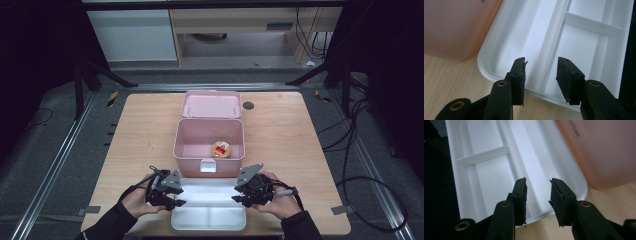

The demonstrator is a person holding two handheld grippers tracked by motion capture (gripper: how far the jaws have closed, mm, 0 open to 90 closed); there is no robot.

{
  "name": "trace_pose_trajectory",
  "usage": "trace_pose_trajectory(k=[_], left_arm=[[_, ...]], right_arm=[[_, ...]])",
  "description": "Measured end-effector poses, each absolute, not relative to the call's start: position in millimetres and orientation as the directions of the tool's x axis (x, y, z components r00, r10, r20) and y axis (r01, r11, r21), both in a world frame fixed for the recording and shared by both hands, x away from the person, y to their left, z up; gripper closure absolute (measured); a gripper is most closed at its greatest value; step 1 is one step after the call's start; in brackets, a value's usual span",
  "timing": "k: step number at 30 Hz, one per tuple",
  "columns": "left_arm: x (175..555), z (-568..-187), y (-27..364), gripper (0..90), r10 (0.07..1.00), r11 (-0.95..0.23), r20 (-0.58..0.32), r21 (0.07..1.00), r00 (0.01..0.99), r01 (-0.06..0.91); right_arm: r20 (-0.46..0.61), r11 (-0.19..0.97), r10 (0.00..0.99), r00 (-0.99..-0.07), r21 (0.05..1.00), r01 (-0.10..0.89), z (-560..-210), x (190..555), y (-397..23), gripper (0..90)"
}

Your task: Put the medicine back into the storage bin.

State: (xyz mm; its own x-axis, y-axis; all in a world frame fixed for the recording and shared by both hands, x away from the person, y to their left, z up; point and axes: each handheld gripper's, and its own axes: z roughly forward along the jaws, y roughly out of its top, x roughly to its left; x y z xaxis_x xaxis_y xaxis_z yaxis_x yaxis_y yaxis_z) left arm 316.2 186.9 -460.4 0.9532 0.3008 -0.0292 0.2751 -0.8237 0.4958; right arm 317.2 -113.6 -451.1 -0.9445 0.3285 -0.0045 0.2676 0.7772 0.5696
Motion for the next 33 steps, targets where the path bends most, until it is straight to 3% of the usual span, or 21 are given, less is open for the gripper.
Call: trace_pose_trajectory(k=[9, 15, 33], left_arm=[[316.6, -474.3, 179.1, 64.4, 0.270, -0.867, -0.045, 0.424, 0.962, 0.263], [317.3, -478.4, 176.6, 71.9, 0.252, -0.879, -0.046, 0.408, 0.967, 0.249], [321.1, -482.0, 175.6, 82.0, 0.230, -0.892, -0.035, 0.391, 0.973, 0.225]], right_arm=[[0.014, 0.832, 0.272, -0.962, 0.500, 0.243, -465.1, 314.8, -103.6, 74.2], [0.014, 0.861, 0.261, -0.965, 0.449, 0.239, -474.9, 315.7, -99.5, 77.7], [0.005, 0.892, 0.241, -0.971, 0.393, 0.223, -482.3, 318.4, -91.3, 82.9]])
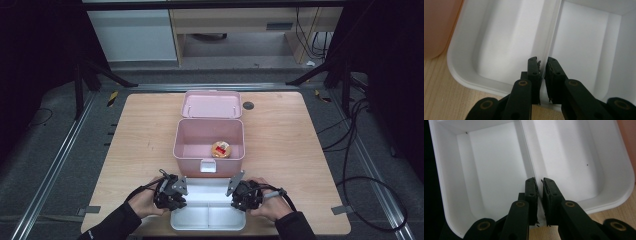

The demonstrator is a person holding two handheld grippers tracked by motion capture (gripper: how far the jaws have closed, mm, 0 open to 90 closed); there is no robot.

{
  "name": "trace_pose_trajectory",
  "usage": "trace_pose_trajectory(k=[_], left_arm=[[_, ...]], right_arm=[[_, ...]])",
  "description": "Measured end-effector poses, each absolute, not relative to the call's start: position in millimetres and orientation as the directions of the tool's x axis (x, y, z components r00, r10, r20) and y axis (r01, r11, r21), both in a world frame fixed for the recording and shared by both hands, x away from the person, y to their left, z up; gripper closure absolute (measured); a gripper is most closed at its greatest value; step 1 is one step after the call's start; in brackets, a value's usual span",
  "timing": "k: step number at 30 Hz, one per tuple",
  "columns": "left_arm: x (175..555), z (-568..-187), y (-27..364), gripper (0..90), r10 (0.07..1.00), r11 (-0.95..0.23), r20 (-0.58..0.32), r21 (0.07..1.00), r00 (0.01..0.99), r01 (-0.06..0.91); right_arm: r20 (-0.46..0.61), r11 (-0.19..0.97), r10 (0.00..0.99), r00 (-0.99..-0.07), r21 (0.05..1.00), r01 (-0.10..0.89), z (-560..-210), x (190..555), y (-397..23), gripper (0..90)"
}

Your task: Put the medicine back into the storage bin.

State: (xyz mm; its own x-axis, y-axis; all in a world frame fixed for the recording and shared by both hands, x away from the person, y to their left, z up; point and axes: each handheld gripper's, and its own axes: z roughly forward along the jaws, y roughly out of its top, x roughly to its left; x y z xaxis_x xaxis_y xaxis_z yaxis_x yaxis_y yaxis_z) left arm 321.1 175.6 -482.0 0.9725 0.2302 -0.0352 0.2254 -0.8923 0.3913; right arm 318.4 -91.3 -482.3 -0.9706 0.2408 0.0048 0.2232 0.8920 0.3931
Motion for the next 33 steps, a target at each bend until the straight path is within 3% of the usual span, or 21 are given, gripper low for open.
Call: trace_pose_trajectory(k=[18, 33], left_arm=[[312.2, -464.3, 177.1, 85.1, 0.139, -0.910, -0.052, 0.387, 0.989, 0.148], [304.5, -396.3, 180.4, 85.9, 0.108, -0.899, -0.028, 0.425, 0.994, 0.109]], right_arm=[[0.059, 0.904, 0.168, -0.984, 0.390, 0.178, -468.0, 309.2, -92.3, 86.7], [0.032, 0.883, 0.113, -0.993, 0.455, 0.115, -402.1, 299.2, -100.2, 88.2]])
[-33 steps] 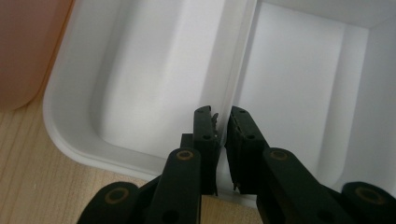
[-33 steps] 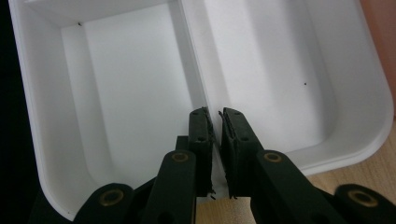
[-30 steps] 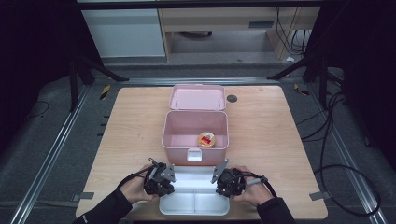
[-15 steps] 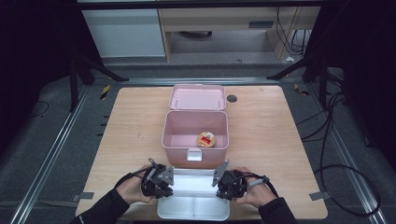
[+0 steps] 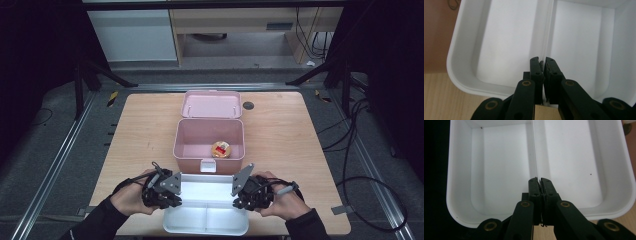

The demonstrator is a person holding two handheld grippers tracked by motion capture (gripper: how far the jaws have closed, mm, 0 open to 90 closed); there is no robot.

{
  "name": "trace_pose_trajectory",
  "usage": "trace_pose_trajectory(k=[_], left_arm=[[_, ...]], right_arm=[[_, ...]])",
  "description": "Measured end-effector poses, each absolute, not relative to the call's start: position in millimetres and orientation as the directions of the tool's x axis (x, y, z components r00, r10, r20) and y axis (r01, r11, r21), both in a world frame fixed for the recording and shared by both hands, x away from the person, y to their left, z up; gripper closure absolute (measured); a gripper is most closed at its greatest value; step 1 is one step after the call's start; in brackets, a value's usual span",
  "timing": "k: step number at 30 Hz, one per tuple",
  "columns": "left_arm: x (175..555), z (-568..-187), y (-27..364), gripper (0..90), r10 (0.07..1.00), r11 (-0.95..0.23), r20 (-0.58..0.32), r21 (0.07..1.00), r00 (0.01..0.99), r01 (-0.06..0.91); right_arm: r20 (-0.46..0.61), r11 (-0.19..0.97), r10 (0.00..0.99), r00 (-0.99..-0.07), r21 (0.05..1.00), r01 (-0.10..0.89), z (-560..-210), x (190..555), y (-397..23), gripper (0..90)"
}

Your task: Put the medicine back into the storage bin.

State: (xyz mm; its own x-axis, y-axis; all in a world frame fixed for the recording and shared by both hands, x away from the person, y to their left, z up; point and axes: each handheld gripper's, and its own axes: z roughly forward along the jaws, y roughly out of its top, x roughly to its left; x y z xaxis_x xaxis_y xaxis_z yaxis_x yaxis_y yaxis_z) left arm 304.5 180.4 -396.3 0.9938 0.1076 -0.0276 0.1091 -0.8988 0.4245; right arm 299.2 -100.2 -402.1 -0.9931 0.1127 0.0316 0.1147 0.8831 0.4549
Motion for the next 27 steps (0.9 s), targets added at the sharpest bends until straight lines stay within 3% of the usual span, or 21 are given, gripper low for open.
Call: trace_pose_trajectory(k=[9, 27], left_arm=[[334.8, -346.4, 181.5, 86.6, 0.101, -0.887, -0.005, 0.452, 0.995, 0.093], [400.3, -302.0, 182.5, 87.8, 0.060, -0.884, 0.026, 0.466, 0.998, 0.041]], right_arm=[[0.009, 0.860, 0.100, -0.995, 0.501, 0.091, -357.1, 330.3, -107.7, 88.0], [-0.038, 0.842, 0.086, -0.996, 0.537, 0.053, -313.8, 392.3, -113.4, 88.5]])
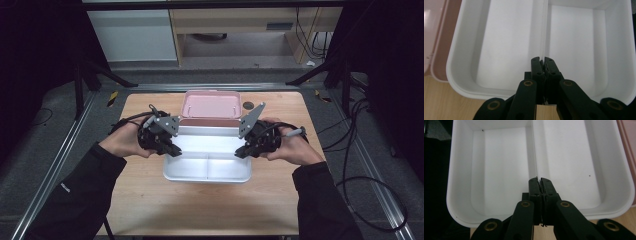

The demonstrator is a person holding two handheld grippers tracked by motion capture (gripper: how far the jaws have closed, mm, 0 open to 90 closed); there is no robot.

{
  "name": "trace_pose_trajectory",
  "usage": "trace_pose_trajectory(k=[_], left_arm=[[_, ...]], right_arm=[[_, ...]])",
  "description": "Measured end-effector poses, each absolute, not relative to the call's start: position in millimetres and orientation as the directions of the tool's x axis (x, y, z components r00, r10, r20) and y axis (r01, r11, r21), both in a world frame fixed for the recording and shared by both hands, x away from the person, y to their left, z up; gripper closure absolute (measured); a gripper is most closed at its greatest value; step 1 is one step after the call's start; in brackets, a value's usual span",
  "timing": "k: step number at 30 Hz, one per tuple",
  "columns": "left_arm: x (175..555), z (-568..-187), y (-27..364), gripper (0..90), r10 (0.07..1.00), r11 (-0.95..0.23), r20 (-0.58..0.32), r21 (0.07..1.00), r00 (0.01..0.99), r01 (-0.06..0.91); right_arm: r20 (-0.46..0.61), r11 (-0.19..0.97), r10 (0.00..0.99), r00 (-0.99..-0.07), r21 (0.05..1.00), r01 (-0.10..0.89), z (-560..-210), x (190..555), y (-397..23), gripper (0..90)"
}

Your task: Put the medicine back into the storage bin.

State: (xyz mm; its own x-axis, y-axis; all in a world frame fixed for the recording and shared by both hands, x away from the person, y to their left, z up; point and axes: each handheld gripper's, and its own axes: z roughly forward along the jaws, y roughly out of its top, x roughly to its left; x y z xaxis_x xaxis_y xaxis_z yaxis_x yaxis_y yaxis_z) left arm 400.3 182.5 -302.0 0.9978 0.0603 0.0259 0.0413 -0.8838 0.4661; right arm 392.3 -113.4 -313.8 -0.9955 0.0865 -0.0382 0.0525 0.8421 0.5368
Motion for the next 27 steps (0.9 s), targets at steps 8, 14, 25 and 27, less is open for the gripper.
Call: trace_pose_trajectory(k=[8, 14, 25, 27], left_arm=[[431.8, -303.5, 181.0, 88.1, 0.051, -0.880, 0.032, 0.473, 0.998, 0.030], [453.2, -310.3, 178.6, 87.8, 0.060, -0.884, 0.030, 0.466, 0.998, 0.039], [487.3, -319.3, 175.3, 86.7, 0.092, -0.900, 0.037, 0.430, 0.995, 0.067], [490.4, -324.9, 174.6, 86.6, 0.096, -0.904, 0.032, 0.422, 0.995, 0.074]], right_arm=[[-0.062, 0.843, 0.101, -0.993, 0.536, 0.052, -310.6, 420.2, -114.4, 88.2], [-0.069, 0.843, 0.111, -0.991, 0.535, 0.058, -316.5, 440.1, -115.8, 88.0], [-0.078, 0.845, 0.149, -0.986, 0.528, 0.086, -326.6, 474.0, -111.8, 87.3], [-0.077, 0.848, 0.154, -0.985, 0.522, 0.091, -330.8, 476.5, -110.3, 87.3]])
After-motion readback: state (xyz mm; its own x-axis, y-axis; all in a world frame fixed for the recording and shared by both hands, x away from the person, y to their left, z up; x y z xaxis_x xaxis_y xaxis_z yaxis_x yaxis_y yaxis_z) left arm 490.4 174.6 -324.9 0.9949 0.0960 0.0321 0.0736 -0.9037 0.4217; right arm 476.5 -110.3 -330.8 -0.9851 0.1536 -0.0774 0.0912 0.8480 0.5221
